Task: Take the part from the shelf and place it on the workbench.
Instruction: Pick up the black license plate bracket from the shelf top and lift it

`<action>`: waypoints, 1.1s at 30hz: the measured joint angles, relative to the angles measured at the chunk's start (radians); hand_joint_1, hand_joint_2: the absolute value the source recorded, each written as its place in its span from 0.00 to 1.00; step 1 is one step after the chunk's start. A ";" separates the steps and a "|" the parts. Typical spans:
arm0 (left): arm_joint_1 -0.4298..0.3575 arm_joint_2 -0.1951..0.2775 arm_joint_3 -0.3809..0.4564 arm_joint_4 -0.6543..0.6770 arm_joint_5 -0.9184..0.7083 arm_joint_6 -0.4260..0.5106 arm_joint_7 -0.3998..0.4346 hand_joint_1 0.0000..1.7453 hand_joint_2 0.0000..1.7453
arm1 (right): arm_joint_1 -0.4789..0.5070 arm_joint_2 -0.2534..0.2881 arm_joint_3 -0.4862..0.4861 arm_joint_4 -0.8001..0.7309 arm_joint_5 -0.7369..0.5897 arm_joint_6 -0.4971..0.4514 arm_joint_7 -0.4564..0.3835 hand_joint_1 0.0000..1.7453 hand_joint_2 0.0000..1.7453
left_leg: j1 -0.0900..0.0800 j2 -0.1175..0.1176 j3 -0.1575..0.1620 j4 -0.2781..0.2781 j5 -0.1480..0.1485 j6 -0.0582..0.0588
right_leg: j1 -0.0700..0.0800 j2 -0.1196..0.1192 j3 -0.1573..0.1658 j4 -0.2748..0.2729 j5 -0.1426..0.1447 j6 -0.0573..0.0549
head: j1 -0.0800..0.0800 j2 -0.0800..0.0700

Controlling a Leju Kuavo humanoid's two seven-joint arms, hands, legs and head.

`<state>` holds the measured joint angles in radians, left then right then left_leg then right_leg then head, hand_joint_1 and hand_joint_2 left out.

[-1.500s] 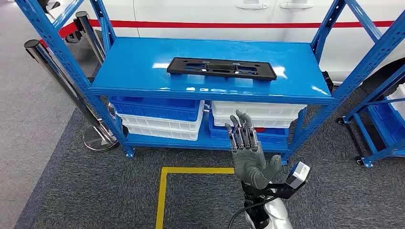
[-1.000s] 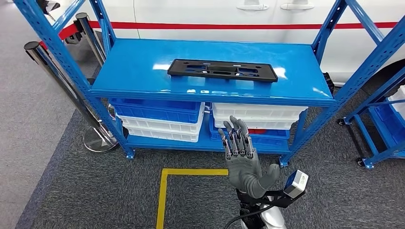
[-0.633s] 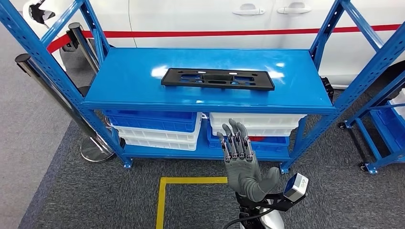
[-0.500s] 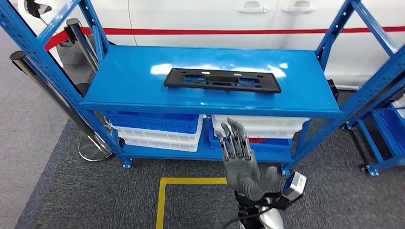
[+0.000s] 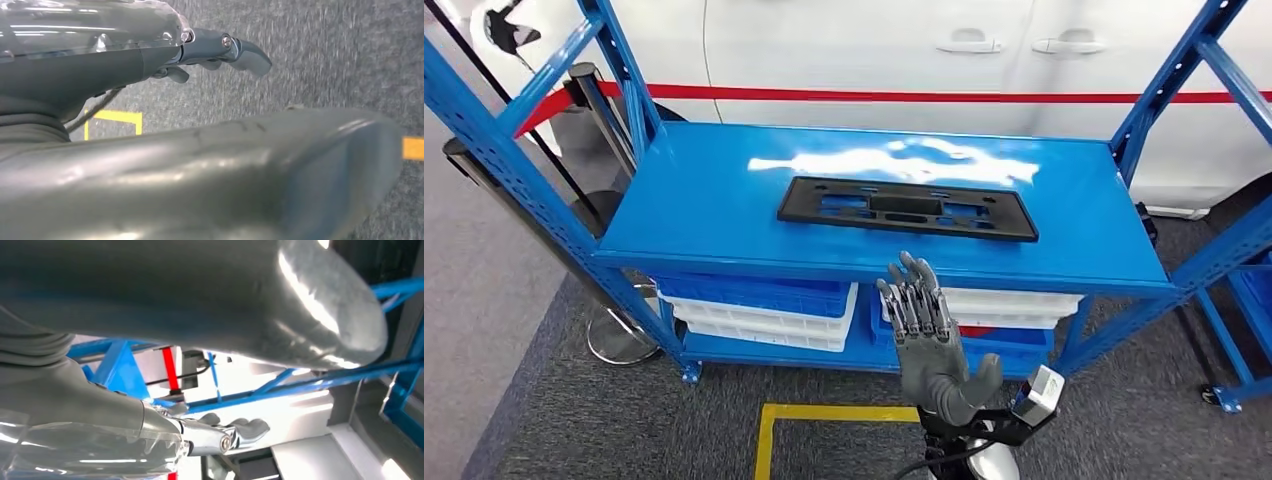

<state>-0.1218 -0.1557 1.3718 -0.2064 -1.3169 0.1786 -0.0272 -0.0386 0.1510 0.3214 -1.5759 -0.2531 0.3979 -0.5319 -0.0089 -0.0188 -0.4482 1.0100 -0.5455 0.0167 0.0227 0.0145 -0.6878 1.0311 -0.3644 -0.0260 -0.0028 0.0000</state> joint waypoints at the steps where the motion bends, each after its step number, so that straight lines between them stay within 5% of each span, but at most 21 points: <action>1: -0.002 0.000 0.000 0.000 0.000 0.000 0.001 0.00 0.00 | -0.001 0.000 0.000 0.000 0.000 0.000 0.001 0.00 0.75 | -0.001 -0.001 0.004 0.001 -0.002 -0.004 | -0.002 0.000 0.007 -0.002 -0.004 -0.002 | 0.000 0.000; 2: -0.002 0.001 0.000 0.000 0.000 0.000 0.001 0.00 0.00 | -0.002 0.000 0.000 -0.001 0.000 0.001 0.001 0.00 1.00 | 0.000 0.000 0.006 0.013 -0.001 -0.008 | -0.004 0.000 0.017 -0.007 -0.006 -0.004 | 0.000 0.000; 4: -0.005 0.003 0.000 0.000 -0.001 0.001 0.002 0.00 0.00 | -0.005 0.001 0.001 -0.001 0.000 0.003 0.002 0.00 1.00 | 0.001 0.004 -0.025 0.081 -0.009 -0.017 | -0.009 -0.002 0.038 -0.017 -0.014 -0.012 | -0.003 0.000; 8: -0.005 0.003 0.000 0.000 -0.001 0.001 0.003 0.00 0.00 | -0.007 0.001 0.001 0.001 0.000 0.003 0.006 0.00 1.00 | 0.014 0.010 -0.162 0.271 -0.104 -0.039 | -0.012 -0.003 0.060 -0.020 -0.036 -0.021 | -0.005 0.000; 9: -0.004 0.003 0.000 0.000 -0.002 0.001 0.003 0.00 0.00 | -0.007 0.001 0.001 0.002 0.002 0.000 0.008 0.00 1.00 | 0.017 0.011 -0.175 0.265 -0.096 -0.043 | -0.013 -0.001 0.065 -0.018 -0.042 -0.020 | -0.005 0.000; 12: -0.004 0.004 0.000 0.000 -0.001 0.001 0.004 0.00 0.00 | -0.007 0.001 0.001 0.006 0.014 -0.013 0.015 0.00 1.00 | 0.020 0.012 -0.142 0.096 0.036 -0.046 | -0.016 0.000 0.082 -0.007 -0.062 -0.011 | -0.005 0.000; 13: -0.004 0.004 0.000 0.000 -0.001 0.001 0.004 0.00 0.00 | -0.008 0.000 0.002 0.007 0.020 -0.018 0.018 0.00 1.00 | 0.018 0.013 -0.131 0.050 0.058 -0.041 | -0.016 0.000 0.083 -0.003 -0.067 -0.006 | -0.005 0.000; 19: -0.003 0.004 0.000 0.000 0.001 0.001 0.003 0.00 0.00 | -0.012 -0.001 0.005 0.009 0.067 -0.064 0.049 0.00 1.00 | 0.020 0.016 -0.122 0.008 0.092 0.003 | -0.016 -0.003 0.070 0.028 -0.096 0.028 | -0.002 0.000; 23: -0.005 0.005 0.000 0.000 0.001 0.001 0.001 0.00 0.00 | -0.014 -0.005 0.009 0.012 0.100 -0.093 0.053 0.00 1.00 | 0.022 0.017 -0.120 0.003 0.093 0.013 | -0.028 -0.007 -0.038 0.248 -0.199 0.049 | 0.002 0.000; 25: -0.004 0.005 0.000 0.000 0.001 0.001 0.000 0.00 0.00 | -0.014 -0.009 0.010 0.013 0.136 -0.124 0.053 0.00 1.00 | 0.022 0.016 -0.117 0.004 0.090 0.012 | -0.035 -0.009 -0.046 0.257 -0.179 0.054 | 0.002 0.000; 27: -0.004 0.005 -0.002 0.000 0.001 0.000 0.001 0.00 0.00 | -0.015 -0.012 0.017 0.013 0.215 -0.186 0.053 0.00 1.00 | 0.022 0.015 -0.111 0.005 0.085 0.006 | -0.038 -0.012 0.015 0.132 -0.111 0.053 | 0.003 0.000; 29: -0.004 0.004 -0.003 0.000 0.003 -0.002 0.001 0.00 0.00 | -0.017 -0.015 0.032 0.009 0.337 -0.267 0.058 0.00 1.00 | 0.020 0.014 -0.107 0.007 0.079 -0.004 | -0.035 -0.013 0.071 0.020 -0.074 0.046 | 0.002 0.000; 33: -0.006 0.004 -0.007 0.000 0.008 -0.011 -0.002 0.00 0.00 | -0.031 -0.023 0.082 0.006 0.615 -0.430 0.082 0.00 1.00 | 0.020 0.016 -0.102 0.004 0.071 -0.029 | -0.031 -0.009 0.087 -0.013 -0.073 0.026 | 0.001 0.000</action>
<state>-0.1276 -0.1516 1.3650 -0.2060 -1.3088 0.1679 -0.0292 -0.0692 0.1285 0.4032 -1.5702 0.3622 -0.0320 -0.4499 0.0109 -0.0028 -0.5497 1.0142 -0.4749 -0.0119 -0.0079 0.0056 -0.6011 1.0184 -0.4378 -0.0005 -0.0015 -0.0002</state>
